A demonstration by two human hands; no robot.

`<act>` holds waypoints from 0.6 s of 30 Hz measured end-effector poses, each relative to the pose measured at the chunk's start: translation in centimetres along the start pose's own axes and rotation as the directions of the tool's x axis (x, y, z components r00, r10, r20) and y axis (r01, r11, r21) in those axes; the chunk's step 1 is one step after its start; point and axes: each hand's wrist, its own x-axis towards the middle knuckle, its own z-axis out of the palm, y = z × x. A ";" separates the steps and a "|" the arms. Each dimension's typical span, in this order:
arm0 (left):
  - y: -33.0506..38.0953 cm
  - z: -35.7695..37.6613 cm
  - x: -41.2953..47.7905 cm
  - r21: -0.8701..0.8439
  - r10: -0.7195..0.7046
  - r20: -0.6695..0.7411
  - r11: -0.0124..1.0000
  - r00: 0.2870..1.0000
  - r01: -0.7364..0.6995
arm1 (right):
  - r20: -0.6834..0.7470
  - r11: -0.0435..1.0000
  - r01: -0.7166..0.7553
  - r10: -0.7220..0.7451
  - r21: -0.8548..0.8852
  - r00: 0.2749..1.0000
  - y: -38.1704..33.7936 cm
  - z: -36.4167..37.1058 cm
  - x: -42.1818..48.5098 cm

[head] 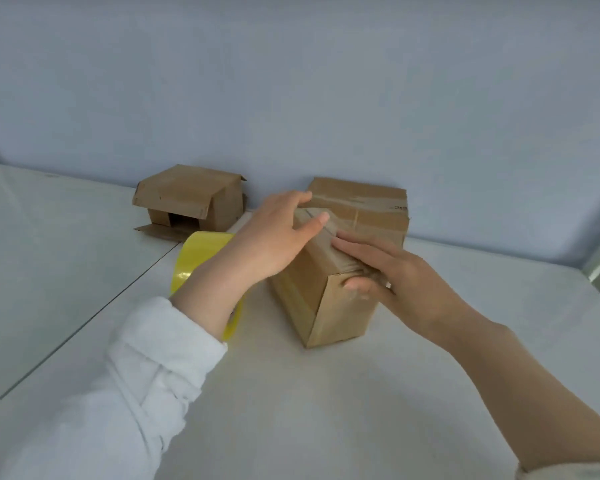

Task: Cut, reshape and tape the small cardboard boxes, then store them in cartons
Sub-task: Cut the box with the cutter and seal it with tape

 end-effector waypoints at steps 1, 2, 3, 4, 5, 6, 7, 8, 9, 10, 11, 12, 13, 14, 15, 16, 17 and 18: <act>0.0 0.3 0.4 -0.045 -0.016 0.007 0.999 1.000 0.016 | 0.037 0.991 -0.020 0.016 0.131 0.999 0.3 -1.4 -1.0; 0.1 0.7 0.4 -0.117 -0.022 0.030 0.993 0.999 0.026 | 0.088 0.965 -0.053 0.031 0.257 0.996 0.7 -3.0 -2.2; 0.2 1.1 0.1 -0.193 -0.004 0.070 0.981 0.998 0.017 | 0.153 0.938 -0.087 0.037 0.334 0.987 1.1 -4.6 -3.6; 0.5 1.8 -0.7 -0.230 0.037 0.109 0.973 0.993 -0.011 | 0.209 0.927 -0.108 0.033 0.359 0.977 1.5 -6.2 -4.9; 0.9 2.6 -1.8 -0.224 0.078 0.137 0.973 0.987 -0.046 | 0.237 0.929 -0.120 0.036 0.350 0.971 1.8 -7.5 -6.1; 1.3 3.3 -3.1 -0.195 0.108 0.150 0.978 0.983 -0.078 | 0.246 0.928 -0.141 0.056 0.344 0.968 2.0 -8.7 -7.2; 1.7 4.0 -4.2 -0.153 0.123 0.140 0.983 0.983 -0.101 | 0.241 0.926 -0.173 0.094 0.335 0.966 2.0 -9.8 -8.3; 2.0 4.2 -5.2 -0.104 0.121 0.108 0.989 0.987 -0.109 | 0.222 0.924 -0.200 0.131 0.326 0.966 2.0 -10.4 -8.8; 2.6 4.3 -5.9 -0.040 0.116 0.075 0.993 0.990 -0.113 | 0.192 0.919 -0.234 0.180 0.317 0.965 1.9 -10.9 -9.4; 3.5 4.2 -6.2 0.028 0.119 0.048 0.992 0.992 -0.120 | 0.139 0.910 -0.273 0.241 0.312 0.961 1.6 -11.0 -9.9; 4.5 4.1 -6.0 0.081 0.140 0.014 0.987 0.990 -0.141 | 0.061 0.904 -0.306 0.302 0.300 0.951 1.3 -10.9 -10.0; 5.6 4.0 -5.4 0.106 0.175 -0.015 0.979 0.984 -0.173 | -0.027 0.904 -0.333 0.353 0.267 0.935 0.8 -10.6 -9.8; 6.6 4.0 -4.7 0.128 0.223 -0.030 0.968 0.974 -0.217 | -0.085 0.910 -0.363 0.386 0.201 0.919 0.2 -10.1 -9.2; 7.3 4.2 -3.8 0.175 0.278 -0.019 0.947 0.960 -0.270 | -0.092 0.910 -0.400 0.410 0.109 0.908 -0.5 -9.6 -8.5; 7.8 4.6 -2.9 0.232 0.322 0.022 0.919 0.946 -0.318 | -0.057 0.902 -0.432 0.432 0.006 0.900 -1.0 -8.9 -7.6; 7.9 5.0 -2.0 0.276 0.329 0.098 0.898 0.939 -0.343 | 0.003 0.888 -0.449 0.452 -0.101 0.892 -1.4 -8.1 -6.8; 7.7 5.5 -1.4 0.292 0.287 0.199 0.895 0.937 -0.337 | 0.065 0.871 -0.451 0.471 -0.194 0.880 -1.7 -7.4 -6.0; 7.4 6.0 -0.9 0.286 0.224 0.291 0.907 0.930 -0.308 | 0.117 0.856 -0.447 0.487 -0.262 0.865 -1.7 -6.7 -5.4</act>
